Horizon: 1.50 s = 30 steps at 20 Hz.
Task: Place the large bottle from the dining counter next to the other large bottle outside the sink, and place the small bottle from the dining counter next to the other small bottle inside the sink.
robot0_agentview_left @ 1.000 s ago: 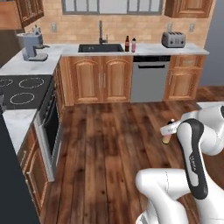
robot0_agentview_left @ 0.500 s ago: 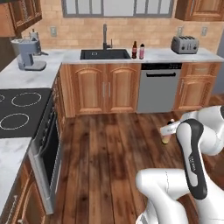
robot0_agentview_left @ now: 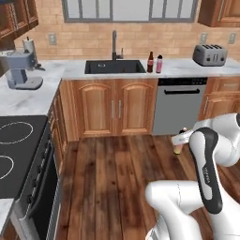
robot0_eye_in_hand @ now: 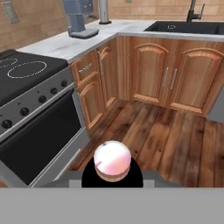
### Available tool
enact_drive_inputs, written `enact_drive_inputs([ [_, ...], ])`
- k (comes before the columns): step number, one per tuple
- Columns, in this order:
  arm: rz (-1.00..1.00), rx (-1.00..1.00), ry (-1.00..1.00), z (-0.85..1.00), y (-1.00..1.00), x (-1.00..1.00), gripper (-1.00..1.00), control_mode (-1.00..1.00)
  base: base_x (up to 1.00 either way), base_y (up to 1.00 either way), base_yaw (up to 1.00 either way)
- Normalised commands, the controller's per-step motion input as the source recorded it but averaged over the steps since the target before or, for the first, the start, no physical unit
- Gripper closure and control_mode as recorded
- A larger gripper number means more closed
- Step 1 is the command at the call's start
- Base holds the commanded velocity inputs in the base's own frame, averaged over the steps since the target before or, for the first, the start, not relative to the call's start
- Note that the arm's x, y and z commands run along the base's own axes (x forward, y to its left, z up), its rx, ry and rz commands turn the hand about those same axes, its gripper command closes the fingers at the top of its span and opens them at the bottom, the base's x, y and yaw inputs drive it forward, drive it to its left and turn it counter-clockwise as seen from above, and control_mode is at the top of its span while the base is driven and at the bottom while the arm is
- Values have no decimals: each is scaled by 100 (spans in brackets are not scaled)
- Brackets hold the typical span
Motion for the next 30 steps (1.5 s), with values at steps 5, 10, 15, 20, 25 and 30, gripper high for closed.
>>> enact_drive_inputs([
  [5, 0, 0, 0, 0, 0, 0, 100, 100, 100, 0, 0],
  [10, 0, 0, 0, 0, 0, 0, 100, 100, 91, 2, 0],
  [15, 0, 0, 0, 0, 0, 0, 100, 100, 71, 31, 0],
  [20, 0, 0, 0, 0, 0, 0, 100, 100, 75, 52, 0],
  [25, 0, 0, 0, 0, 0, 0, 100, 100, 71, 49, 0],
  [30, 0, 0, 0, 0, 0, 0, 100, 100, 65, 28, 0],
])
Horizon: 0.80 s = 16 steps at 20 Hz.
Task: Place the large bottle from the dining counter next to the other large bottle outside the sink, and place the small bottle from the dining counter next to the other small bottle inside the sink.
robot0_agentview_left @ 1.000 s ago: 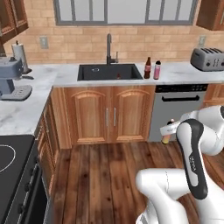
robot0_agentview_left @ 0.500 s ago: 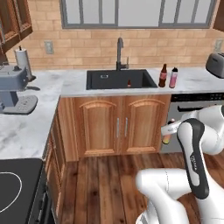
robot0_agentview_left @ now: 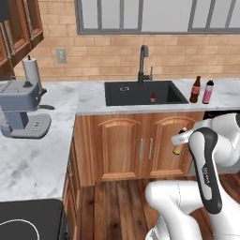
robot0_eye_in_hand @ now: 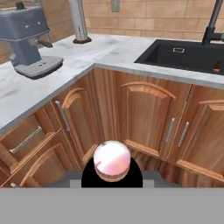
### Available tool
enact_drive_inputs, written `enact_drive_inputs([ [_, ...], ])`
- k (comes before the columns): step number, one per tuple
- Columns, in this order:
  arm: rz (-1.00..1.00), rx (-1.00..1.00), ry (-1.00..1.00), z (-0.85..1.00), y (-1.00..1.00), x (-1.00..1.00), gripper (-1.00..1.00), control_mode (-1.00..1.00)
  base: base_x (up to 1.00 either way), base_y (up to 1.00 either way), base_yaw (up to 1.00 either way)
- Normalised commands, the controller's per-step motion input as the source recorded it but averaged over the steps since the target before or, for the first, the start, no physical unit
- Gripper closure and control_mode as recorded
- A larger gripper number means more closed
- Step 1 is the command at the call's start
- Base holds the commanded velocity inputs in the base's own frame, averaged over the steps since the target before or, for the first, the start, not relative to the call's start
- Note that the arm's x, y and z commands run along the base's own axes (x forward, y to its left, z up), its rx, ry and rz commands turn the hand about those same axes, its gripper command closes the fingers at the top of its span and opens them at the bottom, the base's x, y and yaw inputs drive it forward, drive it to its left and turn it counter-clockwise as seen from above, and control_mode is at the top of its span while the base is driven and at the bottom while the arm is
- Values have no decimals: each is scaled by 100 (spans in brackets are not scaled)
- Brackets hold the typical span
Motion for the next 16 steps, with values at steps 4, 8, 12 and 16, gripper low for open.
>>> enact_drive_inputs([
  [4, 0, 0, 0, 0, 0, 0, 100, 100, 61, 20, 0],
  [8, 0, 0, 0, 0, 0, 0, 100, 100, 59, 16, 0],
  [12, 0, 0, 0, 0, 0, 0, 100, 100, 55, 20, 0],
  [16, 0, 0, 0, 0, 0, 0, 100, 100, 46, 17, 0],
])
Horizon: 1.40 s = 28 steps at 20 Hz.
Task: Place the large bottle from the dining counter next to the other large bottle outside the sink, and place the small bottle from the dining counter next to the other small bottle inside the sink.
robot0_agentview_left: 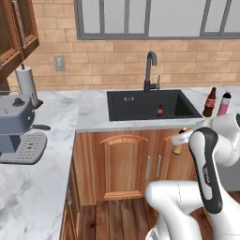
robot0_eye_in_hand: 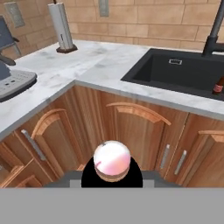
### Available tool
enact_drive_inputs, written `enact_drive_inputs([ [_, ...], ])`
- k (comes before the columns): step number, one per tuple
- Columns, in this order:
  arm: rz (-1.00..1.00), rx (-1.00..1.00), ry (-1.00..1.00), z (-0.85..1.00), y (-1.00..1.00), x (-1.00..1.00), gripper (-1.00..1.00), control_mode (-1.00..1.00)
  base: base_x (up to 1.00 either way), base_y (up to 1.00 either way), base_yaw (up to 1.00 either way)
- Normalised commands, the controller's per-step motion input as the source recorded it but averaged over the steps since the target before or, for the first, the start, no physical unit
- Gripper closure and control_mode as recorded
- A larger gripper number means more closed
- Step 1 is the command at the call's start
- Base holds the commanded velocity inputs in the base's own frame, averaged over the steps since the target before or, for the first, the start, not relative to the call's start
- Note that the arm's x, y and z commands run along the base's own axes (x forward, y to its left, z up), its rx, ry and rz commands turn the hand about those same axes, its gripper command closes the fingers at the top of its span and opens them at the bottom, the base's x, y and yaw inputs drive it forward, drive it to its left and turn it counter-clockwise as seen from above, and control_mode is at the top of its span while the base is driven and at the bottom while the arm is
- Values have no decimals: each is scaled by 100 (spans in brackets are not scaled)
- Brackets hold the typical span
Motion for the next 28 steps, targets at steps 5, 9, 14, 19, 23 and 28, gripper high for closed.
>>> enact_drive_inputs([
  [5, 0, 0, 0, 0, 0, 0, 100, 100, 43, 20, 0],
  [9, 0, 0, 0, 0, 0, 0, 100, 100, 34, 27, 0],
  [14, 0, 0, 0, 0, 0, 0, 100, 100, 34, 34, 0],
  [19, 0, 0, 0, 0, 0, 0, 100, 100, 41, 35, 0],
  [23, 0, 0, 0, 0, 0, 0, 100, 100, 43, 25, 0],
  [28, 0, 0, 0, 0, 0, 0, 100, 100, 44, 18, 0],
])
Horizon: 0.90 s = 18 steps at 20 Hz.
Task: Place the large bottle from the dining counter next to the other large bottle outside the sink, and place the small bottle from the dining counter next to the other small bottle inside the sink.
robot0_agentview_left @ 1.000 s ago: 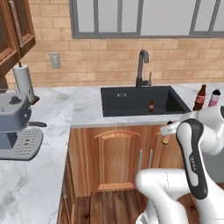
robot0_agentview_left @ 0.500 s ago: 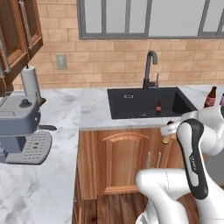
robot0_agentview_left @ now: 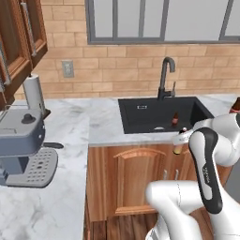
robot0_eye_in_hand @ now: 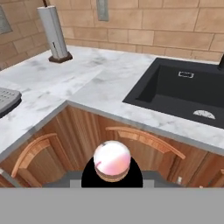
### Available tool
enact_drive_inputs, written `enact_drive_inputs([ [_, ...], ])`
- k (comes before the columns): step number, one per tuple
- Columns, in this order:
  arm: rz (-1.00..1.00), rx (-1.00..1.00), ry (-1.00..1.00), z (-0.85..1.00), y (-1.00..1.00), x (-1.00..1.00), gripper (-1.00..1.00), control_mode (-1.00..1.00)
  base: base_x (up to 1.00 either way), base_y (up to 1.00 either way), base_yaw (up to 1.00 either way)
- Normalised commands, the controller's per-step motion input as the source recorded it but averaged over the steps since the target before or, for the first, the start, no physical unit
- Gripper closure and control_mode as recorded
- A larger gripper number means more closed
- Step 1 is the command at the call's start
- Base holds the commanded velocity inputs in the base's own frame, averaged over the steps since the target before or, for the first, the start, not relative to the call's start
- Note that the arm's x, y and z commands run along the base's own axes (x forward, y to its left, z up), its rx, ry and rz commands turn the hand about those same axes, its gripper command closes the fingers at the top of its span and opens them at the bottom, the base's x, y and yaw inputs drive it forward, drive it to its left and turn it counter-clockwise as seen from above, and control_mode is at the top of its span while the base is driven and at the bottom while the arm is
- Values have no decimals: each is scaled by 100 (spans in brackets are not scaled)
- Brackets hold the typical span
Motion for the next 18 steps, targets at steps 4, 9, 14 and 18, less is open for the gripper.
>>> enact_drive_inputs([
  [4, 0, 0, 0, 0, 0, 0, 100, 100, 42, 5, 0],
  [9, 0, 0, 0, 0, 0, 0, 100, 100, 37, 3, 1],
  [14, 0, 0, 0, 0, 0, 0, 100, 100, 37, 0, 1],
  [18, 0, 0, 0, 0, 0, 0, 100, 100, 36, 0, 1],
])
